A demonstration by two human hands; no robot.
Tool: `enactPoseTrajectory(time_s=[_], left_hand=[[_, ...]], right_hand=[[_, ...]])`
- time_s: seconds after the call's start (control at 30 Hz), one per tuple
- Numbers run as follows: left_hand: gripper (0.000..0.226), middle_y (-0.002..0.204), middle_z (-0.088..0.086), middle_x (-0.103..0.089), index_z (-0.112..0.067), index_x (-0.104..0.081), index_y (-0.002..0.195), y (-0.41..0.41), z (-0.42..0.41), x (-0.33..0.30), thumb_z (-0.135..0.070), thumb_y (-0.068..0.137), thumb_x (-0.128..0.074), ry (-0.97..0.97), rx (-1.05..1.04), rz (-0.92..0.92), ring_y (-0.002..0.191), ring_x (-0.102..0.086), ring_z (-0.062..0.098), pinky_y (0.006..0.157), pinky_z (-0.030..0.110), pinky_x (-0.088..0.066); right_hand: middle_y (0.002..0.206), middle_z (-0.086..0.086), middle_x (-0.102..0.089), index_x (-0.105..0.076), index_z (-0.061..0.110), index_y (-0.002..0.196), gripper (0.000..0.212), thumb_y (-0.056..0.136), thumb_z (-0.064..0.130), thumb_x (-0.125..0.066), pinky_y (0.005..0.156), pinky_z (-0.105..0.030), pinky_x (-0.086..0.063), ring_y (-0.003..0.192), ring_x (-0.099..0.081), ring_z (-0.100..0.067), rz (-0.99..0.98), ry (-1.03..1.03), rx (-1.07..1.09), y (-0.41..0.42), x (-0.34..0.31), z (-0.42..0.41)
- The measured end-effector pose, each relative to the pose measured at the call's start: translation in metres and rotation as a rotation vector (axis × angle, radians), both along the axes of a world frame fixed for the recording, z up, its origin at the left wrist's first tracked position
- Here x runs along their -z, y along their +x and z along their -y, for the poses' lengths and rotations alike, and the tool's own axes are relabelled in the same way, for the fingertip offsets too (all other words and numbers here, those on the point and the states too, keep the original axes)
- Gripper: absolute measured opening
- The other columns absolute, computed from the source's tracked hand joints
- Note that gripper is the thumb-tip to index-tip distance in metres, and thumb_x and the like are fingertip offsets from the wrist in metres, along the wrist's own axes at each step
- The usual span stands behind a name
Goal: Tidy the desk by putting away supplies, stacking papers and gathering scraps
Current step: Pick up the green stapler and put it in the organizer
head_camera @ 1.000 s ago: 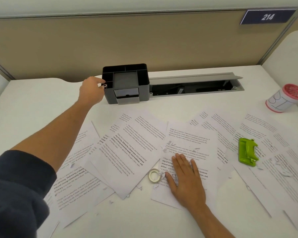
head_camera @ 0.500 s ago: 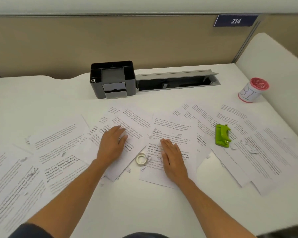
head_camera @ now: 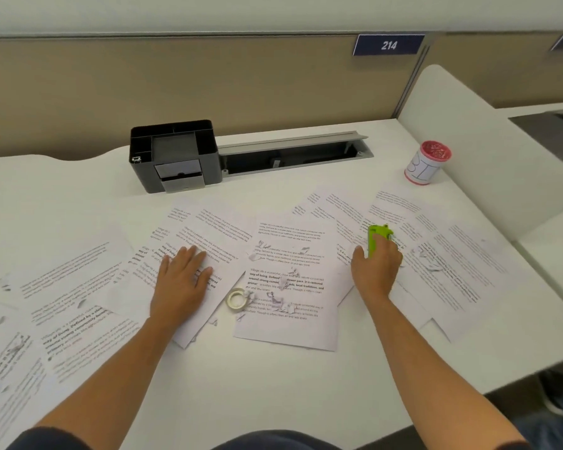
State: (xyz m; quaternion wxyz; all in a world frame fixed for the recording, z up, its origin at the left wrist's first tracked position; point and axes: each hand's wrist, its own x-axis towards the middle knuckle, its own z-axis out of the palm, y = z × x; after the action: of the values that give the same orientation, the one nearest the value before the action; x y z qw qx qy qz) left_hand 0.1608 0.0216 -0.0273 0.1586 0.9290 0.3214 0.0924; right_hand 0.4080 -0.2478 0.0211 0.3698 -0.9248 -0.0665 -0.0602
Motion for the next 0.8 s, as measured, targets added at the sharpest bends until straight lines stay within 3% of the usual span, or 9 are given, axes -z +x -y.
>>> enactPoseTrajectory(time_s=[0.17, 0.3, 0.43, 0.7, 0.8], left_hand=[[0.056, 0.156, 0.001, -0.034, -0.021, -0.043, 0.145, -0.001, 0.0, 0.0, -0.05, 0.098, -0.031, 0.0, -0.007, 0.0, 0.148, -0.021, 0.019, 0.122, 0.04, -0.004], [0.058, 0.156, 0.001, -0.034, -0.022, -0.043, 0.145, -0.001, -0.001, 0.001, -0.051, 0.097, -0.03, -0.004, -0.006, -0.003, 0.148, -0.021, 0.019, 0.122, 0.04, -0.004], [0.061, 0.157, -0.001, -0.031, -0.023, -0.041, 0.146, -0.002, 0.0, 0.0, -0.054, 0.096, -0.025, -0.013, -0.014, -0.006, 0.148, -0.018, 0.017, 0.122, 0.039, -0.003], [0.072, 0.158, -0.001, -0.03, -0.023, -0.039, 0.147, -0.001, 0.002, -0.003, -0.061, 0.092, -0.012, -0.016, -0.022, -0.014, 0.149, -0.017, 0.016, 0.122, 0.037, -0.002], [0.076, 0.157, 0.0, -0.032, -0.022, -0.04, 0.147, 0.001, 0.001, -0.007, -0.062, 0.09, -0.009, -0.023, -0.013, -0.024, 0.148, -0.019, 0.018, 0.122, 0.039, -0.004]], right_hand=[[0.118, -0.022, -0.055, -0.057, 0.004, 0.12, 0.041, 0.085, 0.023, -0.068, 0.094, -0.044, -0.04, 0.114, -0.047, -0.039, -0.098, -0.207, 0.068, 0.028, -0.001, 0.014], [0.117, -0.025, -0.057, -0.056, 0.0, 0.118, 0.035, 0.085, 0.009, -0.064, 0.092, -0.044, -0.042, 0.112, -0.05, -0.041, -0.16, -0.168, 0.032, 0.038, 0.001, 0.02], [0.115, -0.022, -0.059, -0.057, 0.0, 0.114, 0.029, 0.088, 0.011, -0.063, 0.086, -0.045, -0.047, 0.109, -0.054, -0.039, -0.186, -0.151, 0.018, 0.05, -0.005, 0.025], [0.116, -0.02, -0.056, -0.055, 0.002, 0.113, 0.018, 0.096, 0.01, -0.055, 0.086, -0.04, -0.042, 0.106, -0.054, -0.037, -0.173, 0.052, 0.026, 0.044, -0.022, 0.011], [0.11, -0.008, -0.06, -0.056, 0.015, 0.11, 0.014, 0.096, 0.014, -0.056, 0.089, -0.044, -0.052, 0.099, -0.061, -0.03, -0.196, 0.246, -0.058, 0.037, -0.03, -0.004]])
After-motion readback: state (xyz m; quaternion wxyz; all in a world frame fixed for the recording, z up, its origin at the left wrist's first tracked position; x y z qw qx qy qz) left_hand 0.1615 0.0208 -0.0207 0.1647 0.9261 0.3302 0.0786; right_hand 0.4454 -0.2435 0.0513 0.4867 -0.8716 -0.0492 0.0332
